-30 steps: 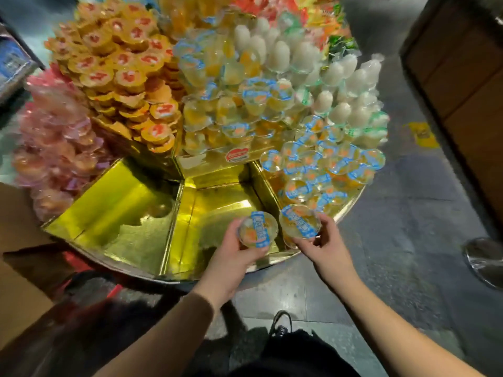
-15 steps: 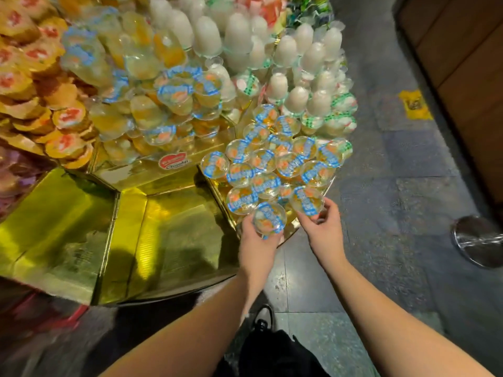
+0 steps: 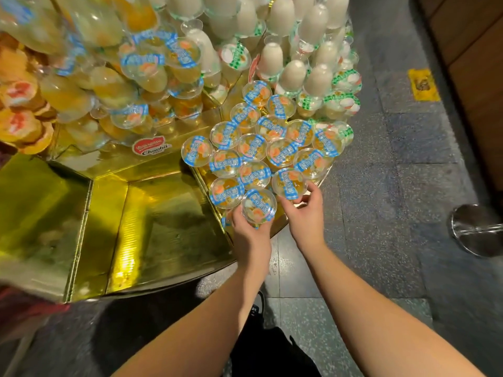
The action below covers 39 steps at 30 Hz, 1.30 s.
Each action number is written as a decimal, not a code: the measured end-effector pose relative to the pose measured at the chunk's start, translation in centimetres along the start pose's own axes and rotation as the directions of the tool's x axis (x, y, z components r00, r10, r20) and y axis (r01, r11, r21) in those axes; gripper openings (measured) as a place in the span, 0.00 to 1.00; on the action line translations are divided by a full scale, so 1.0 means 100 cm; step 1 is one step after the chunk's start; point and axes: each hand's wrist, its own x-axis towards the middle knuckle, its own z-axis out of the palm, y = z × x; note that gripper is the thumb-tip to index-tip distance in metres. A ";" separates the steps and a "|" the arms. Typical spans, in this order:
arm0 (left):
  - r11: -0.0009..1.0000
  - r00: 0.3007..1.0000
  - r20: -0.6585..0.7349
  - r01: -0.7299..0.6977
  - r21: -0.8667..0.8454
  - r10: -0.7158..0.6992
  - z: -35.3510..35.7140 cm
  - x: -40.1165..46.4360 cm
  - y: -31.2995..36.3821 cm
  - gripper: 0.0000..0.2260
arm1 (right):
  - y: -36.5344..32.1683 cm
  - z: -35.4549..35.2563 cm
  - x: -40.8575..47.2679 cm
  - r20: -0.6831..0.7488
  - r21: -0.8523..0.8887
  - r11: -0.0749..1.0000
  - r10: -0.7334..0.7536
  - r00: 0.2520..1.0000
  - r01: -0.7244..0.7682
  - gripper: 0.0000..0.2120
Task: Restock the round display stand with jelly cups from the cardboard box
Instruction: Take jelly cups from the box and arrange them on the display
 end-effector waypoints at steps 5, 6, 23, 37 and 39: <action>1.000 1.000 0.004 -0.020 -0.018 0.020 0.005 0.003 -0.002 0.30 | 0.005 0.003 0.003 -0.004 0.007 1.000 0.010 1.000 -0.010 0.29; 1.000 1.000 0.004 -0.027 -0.015 0.027 0.005 0.002 -0.001 0.29 | 0.005 0.004 0.004 0.005 0.003 1.000 0.016 1.000 -0.016 0.28; 0.988 0.999 -0.020 -0.022 0.153 0.025 0.019 0.001 0.011 0.33 | 0.005 -0.004 0.000 0.134 0.052 0.998 0.029 0.991 -0.036 0.16; 0.985 0.980 0.135 0.155 -0.076 -0.144 -0.012 -0.003 0.018 0.13 | -0.017 0.004 -0.011 0.208 -0.125 0.977 0.195 0.959 -0.172 0.19; 0.980 0.976 0.131 0.187 -0.075 -0.176 -0.014 -0.001 0.017 0.08 | -0.019 0.004 -0.011 0.206 -0.133 0.978 0.189 0.960 -0.164 0.19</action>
